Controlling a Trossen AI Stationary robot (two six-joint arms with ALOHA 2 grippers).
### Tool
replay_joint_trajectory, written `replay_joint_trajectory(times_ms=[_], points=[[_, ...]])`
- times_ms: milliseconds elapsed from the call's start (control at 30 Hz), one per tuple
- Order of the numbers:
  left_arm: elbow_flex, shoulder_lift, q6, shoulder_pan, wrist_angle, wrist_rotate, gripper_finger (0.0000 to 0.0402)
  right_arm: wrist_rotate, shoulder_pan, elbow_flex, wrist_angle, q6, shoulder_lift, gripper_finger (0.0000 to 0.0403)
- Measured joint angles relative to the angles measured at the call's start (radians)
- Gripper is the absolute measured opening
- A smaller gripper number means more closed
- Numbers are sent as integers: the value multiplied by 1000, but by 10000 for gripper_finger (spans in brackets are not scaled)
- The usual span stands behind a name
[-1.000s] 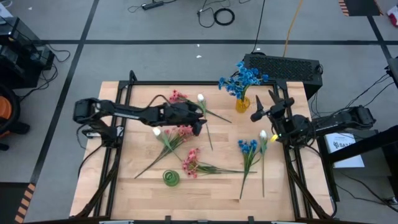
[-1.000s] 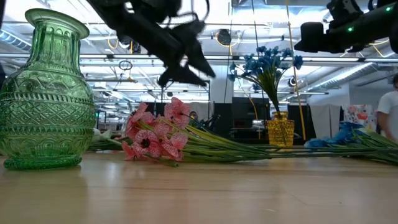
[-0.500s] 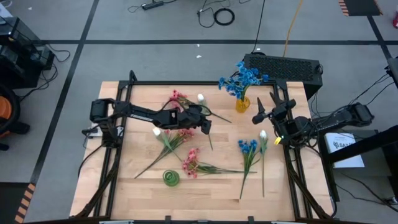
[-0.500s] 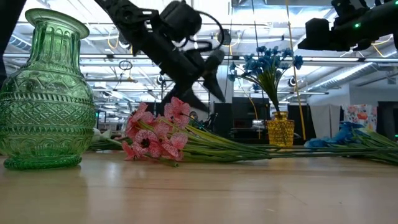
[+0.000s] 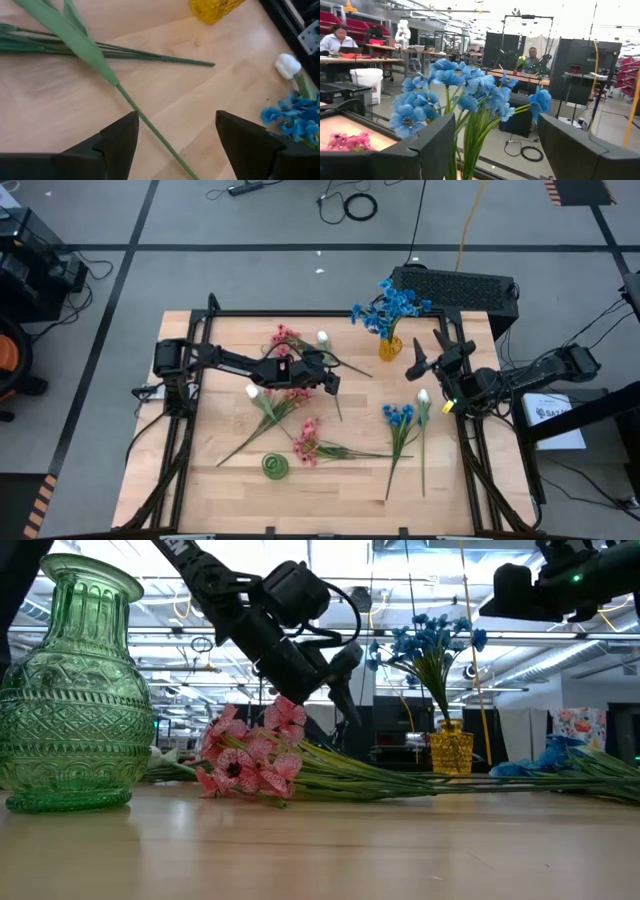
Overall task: Sort flowers into vase by color
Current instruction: Put the top white flower into the transparent vase
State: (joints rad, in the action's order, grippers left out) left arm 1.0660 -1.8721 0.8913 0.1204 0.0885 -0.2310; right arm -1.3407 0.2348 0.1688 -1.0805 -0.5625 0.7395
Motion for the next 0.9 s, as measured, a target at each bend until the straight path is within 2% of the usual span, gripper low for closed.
replay_joint_trajectory(times_ms=[367, 667, 900], points=[[0, -76, 21, 0, 36, 19, 264, 1, 29, 2, -69, -52, 0, 274], [0, -148, 47, 30, 144, 73, 264, 2, 34, 34, -41, -77, 3, 274], [0, -154, 46, 42, 152, 80, 259, 0, 65, 34, -22, -77, 3, 274]])
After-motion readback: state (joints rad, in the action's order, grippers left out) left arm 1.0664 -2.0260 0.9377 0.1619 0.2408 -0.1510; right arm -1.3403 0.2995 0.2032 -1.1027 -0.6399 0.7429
